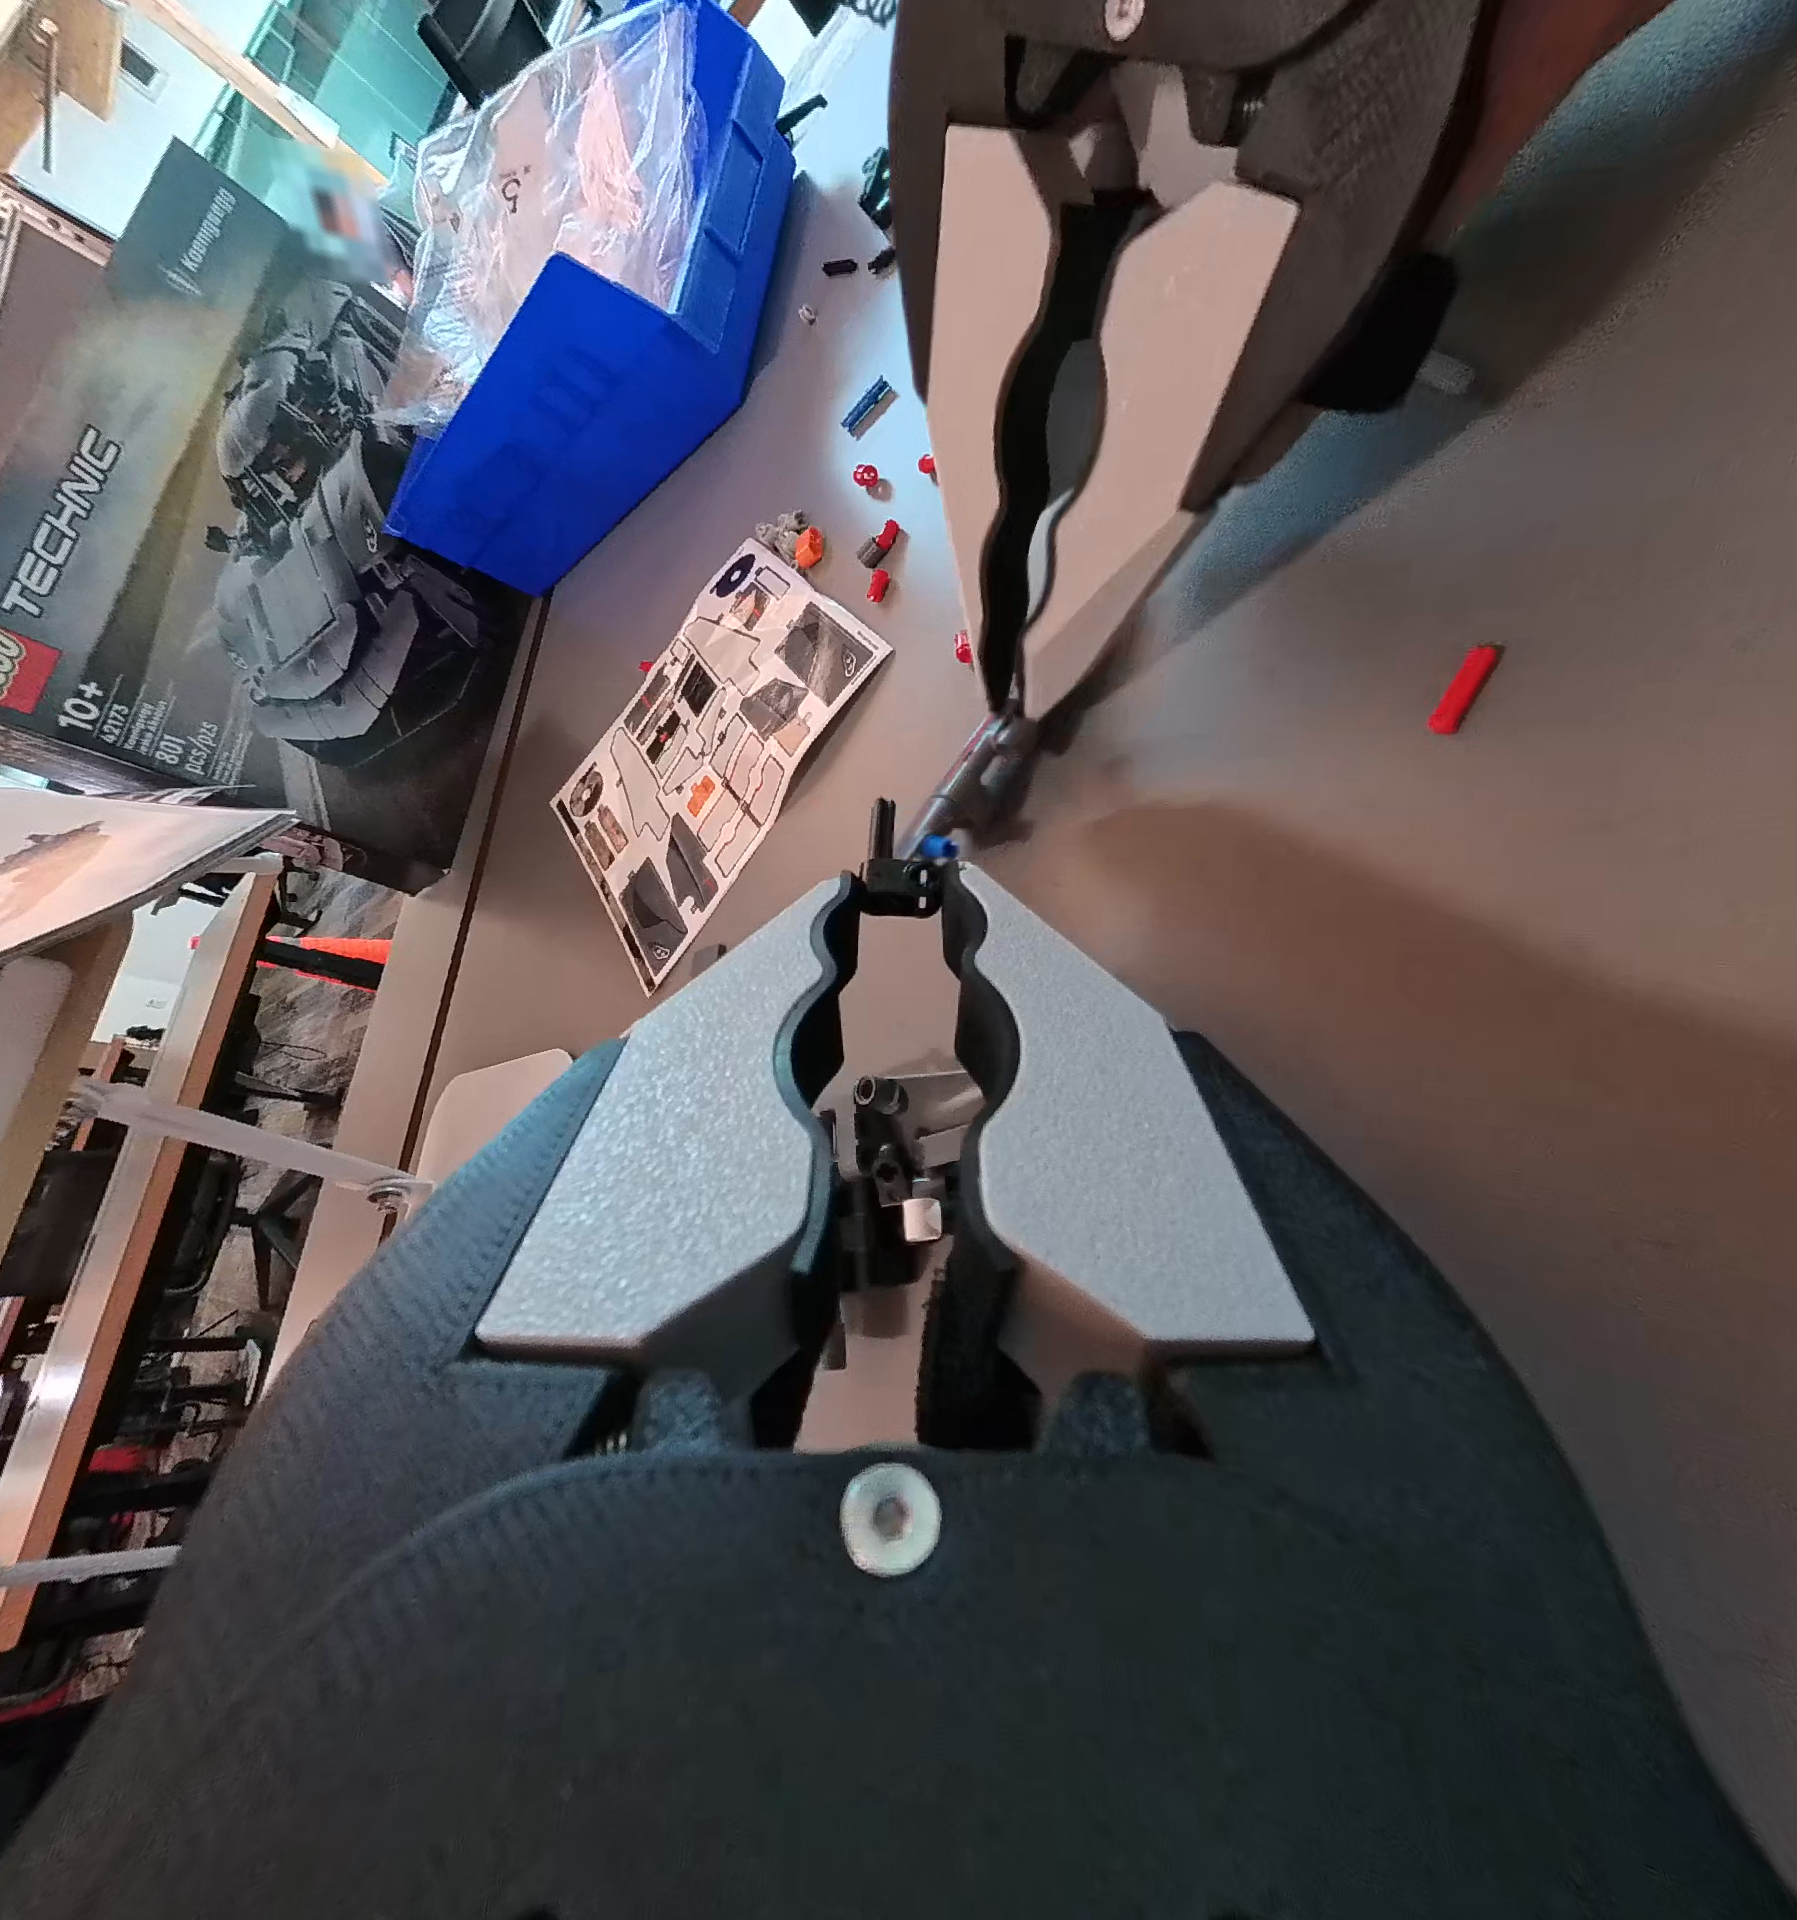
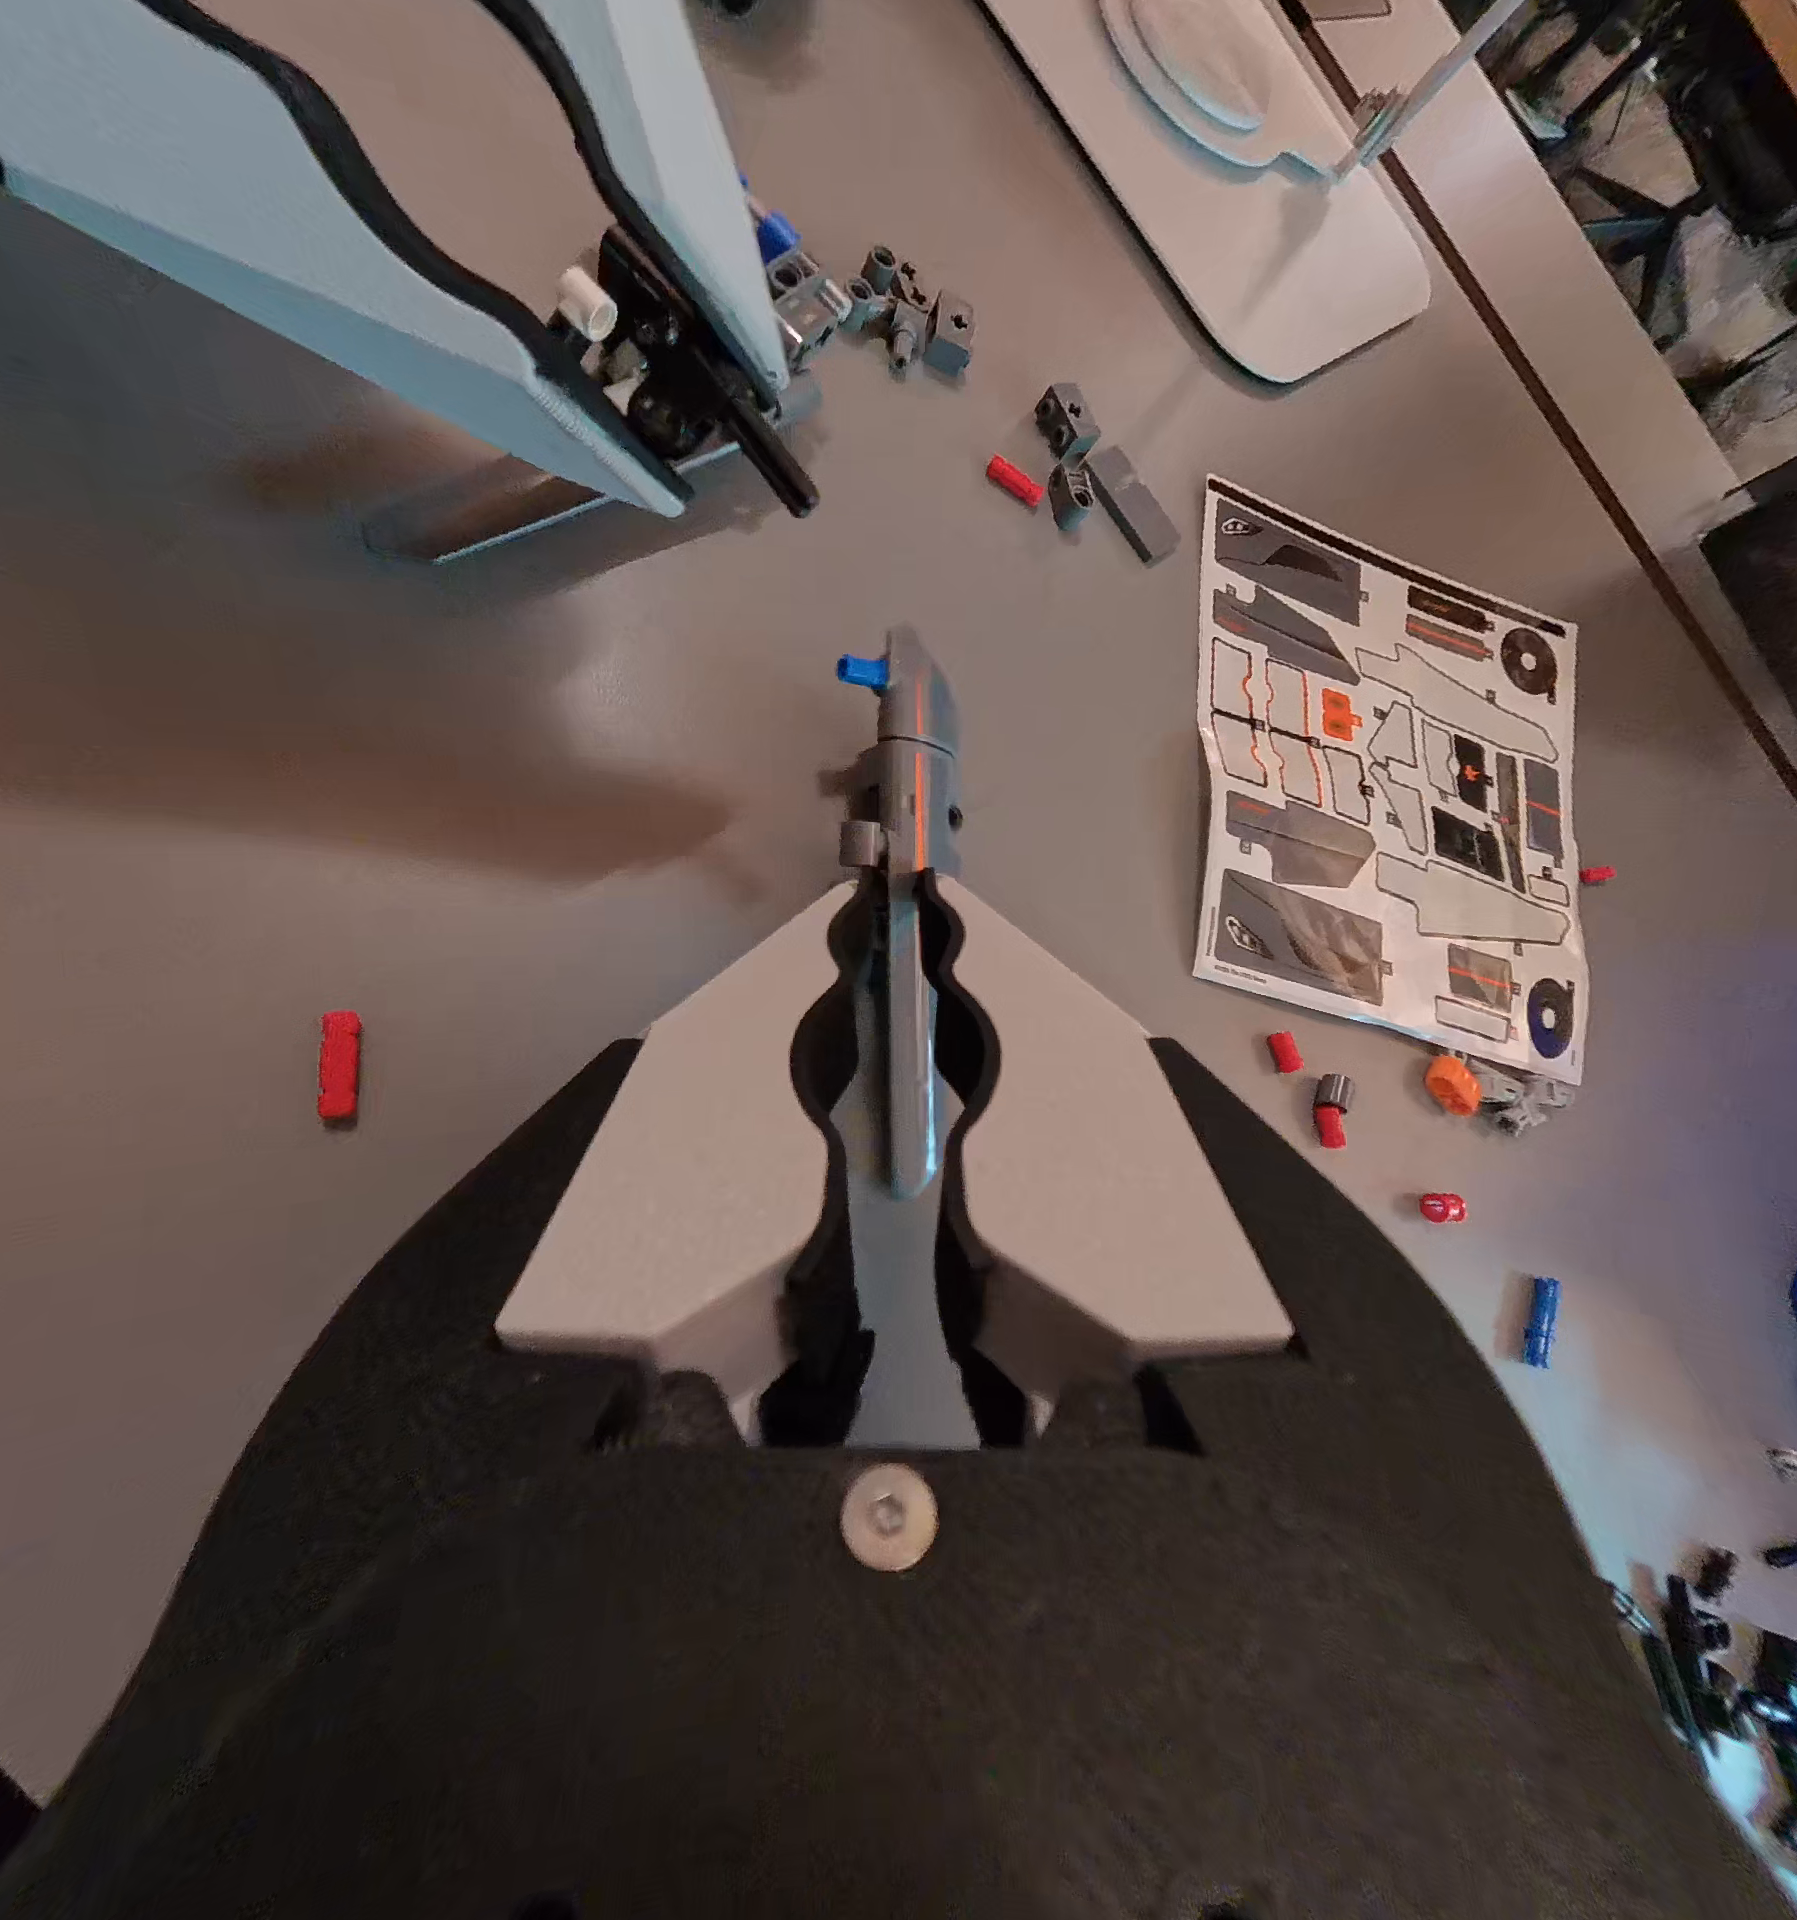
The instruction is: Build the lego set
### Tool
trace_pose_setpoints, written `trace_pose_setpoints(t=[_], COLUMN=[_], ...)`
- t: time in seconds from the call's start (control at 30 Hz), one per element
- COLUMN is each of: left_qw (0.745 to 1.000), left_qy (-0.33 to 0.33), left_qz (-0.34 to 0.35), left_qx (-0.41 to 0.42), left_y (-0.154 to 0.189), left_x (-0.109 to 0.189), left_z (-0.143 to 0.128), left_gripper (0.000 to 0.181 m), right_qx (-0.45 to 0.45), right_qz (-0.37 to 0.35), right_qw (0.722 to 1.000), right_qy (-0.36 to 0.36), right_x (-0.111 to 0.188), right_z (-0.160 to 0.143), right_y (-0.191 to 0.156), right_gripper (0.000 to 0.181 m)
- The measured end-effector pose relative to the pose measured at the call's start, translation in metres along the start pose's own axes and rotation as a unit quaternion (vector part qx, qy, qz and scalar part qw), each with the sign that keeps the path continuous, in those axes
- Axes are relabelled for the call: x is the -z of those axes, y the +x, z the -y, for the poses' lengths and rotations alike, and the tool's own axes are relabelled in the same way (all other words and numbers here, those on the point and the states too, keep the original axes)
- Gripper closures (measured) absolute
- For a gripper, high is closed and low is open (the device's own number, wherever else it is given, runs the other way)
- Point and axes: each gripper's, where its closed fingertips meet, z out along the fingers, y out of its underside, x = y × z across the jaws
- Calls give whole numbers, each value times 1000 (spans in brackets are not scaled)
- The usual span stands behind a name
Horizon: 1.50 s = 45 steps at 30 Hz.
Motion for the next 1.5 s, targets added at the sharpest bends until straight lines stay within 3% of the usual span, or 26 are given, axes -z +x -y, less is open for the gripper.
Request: trace_pose_setpoints(t=[0.2, 0.5, 0.6, 0.67, 0.73, 0.8, 0.93, 1.5], left_qw=[1000, 1000, 1000, 1000, 1000, 1000, 1000, 1000], left_qy=[-1, -4, -4, -4, -4, -3, -3, -3], left_qz=[3, 1, 0, 0, 1, 2, 6, 3], left_qx=[6, 9, 9, 9, 8, 6, 4, 2], left_y=[-3, -2, -2, -2, -2, -2, -4, -4], left_x=[0, -2, -2, -2, -2, -1, 0, 0], left_z=[-1, -3, -3, -3, -3, -2, -1, -3], left_gripper=[168, 168, 169, 168, 168, 169, 169, 169], right_qx=[-56, -83, -12, 52, 120, 158, 217, 255], right_qz=[43, 108, 109, 92, 60, 72, 77, 116], right_qw=[997, 990, 993, 994, 991, 985, 973, 960], right_qy=[38, 40, 35, 16, -1, -16, -7, -6], right_x=[10, 18, 21, 19, 16, 12, 5, -3], right_z=[6, 6, 3, -3, -10, -17, -19, -16], right_y=[9, 8, 5, 6, 13, 11, 12, 20], right_gripper=[181, 181, 181, 167, 163, 160, 166, 180])
